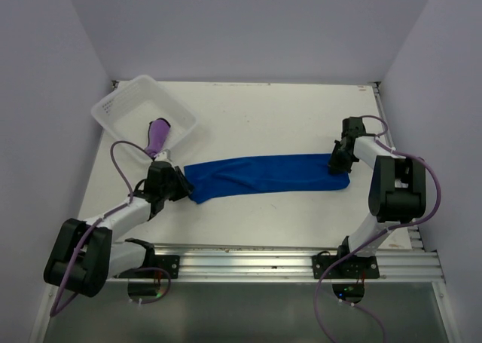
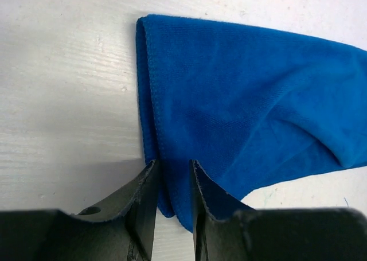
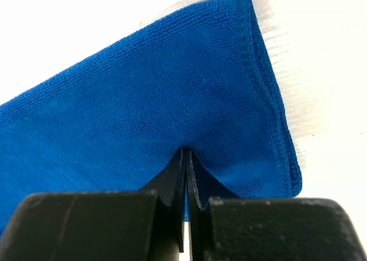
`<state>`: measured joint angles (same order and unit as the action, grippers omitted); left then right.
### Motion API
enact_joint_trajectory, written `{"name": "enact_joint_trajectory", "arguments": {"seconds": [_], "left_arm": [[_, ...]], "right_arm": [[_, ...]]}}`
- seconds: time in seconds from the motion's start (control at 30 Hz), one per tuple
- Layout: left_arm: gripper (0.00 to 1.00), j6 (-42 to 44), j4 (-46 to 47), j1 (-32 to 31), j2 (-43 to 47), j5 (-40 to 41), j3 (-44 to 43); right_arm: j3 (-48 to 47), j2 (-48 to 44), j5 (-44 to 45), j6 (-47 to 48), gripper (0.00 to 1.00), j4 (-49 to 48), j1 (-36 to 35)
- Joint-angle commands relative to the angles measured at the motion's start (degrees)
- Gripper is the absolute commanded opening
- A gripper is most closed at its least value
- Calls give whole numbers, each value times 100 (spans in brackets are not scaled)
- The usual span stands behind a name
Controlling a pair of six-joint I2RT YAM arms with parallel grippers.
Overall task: Roll the towels
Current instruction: Fold the towel
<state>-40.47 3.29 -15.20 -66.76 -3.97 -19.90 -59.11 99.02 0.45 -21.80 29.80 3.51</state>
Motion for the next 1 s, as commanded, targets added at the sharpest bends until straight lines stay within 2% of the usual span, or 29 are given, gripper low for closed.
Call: {"name": "enact_joint_trajectory", "arguments": {"seconds": [0.0, 0.23, 0.37, 0.7, 0.97], "left_arm": [[30, 56, 14, -44, -257, 142, -58], [27, 162, -21, -106, -460, 273, -128], [23, 206, -100, -115, -461, 344, -163], [0, 250, -609, -132, -65, 634, -312], [0, 417, -909, -123, 5, 897, -769]], "right_arm": [[145, 144, -18, 36, 0, -352, 18], [172, 161, -27, 18, 0, -405, 18], [181, 179, -140, 9, 0, -431, 18], [181, 188, -133, 9, 0, -440, 18], [146, 117, -80, 36, 0, -379, 18]]}}
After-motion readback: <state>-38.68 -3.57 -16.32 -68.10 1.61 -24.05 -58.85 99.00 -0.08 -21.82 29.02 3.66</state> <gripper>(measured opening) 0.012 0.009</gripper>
